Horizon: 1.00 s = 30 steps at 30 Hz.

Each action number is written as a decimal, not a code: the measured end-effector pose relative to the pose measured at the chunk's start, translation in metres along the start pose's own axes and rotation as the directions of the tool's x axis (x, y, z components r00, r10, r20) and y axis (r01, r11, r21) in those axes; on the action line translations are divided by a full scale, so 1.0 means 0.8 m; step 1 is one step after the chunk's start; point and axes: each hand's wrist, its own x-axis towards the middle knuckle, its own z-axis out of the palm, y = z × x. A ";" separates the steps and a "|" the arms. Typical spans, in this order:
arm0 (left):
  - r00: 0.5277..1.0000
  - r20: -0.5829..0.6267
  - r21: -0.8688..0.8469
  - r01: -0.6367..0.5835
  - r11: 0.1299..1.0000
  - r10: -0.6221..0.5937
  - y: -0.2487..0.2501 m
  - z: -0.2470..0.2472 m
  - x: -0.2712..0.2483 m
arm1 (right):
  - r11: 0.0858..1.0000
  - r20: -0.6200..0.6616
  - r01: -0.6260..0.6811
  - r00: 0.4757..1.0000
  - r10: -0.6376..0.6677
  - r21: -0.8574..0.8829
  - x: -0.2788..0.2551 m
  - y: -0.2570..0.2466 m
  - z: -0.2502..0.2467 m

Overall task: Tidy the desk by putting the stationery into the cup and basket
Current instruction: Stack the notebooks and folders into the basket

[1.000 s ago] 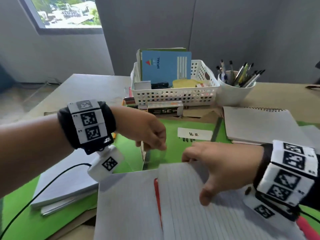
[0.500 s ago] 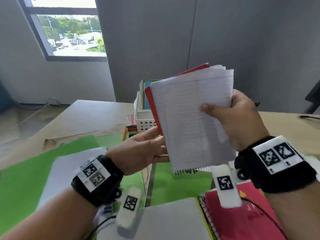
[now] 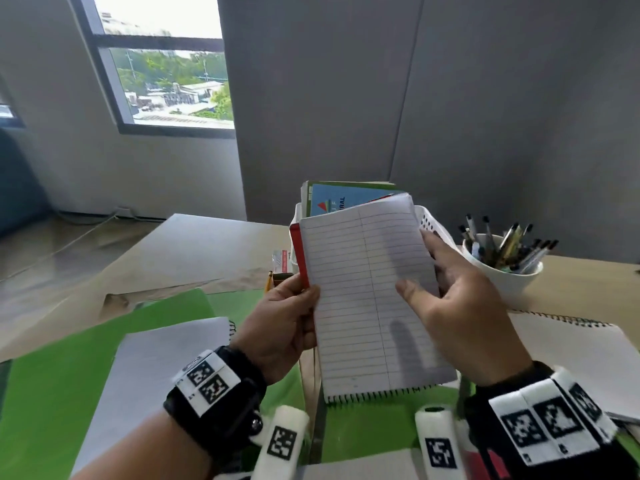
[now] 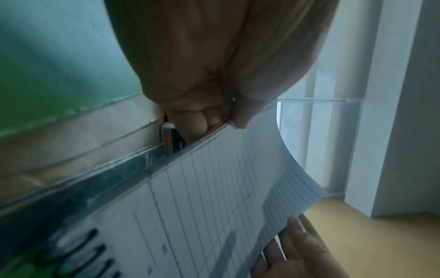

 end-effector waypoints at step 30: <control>0.916 -0.342 -0.168 -0.280 0.945 0.210 0.236 0.024 -0.022 | 0.893 0.465 -0.308 0.875 0.131 0.328 0.002 0.021 -0.049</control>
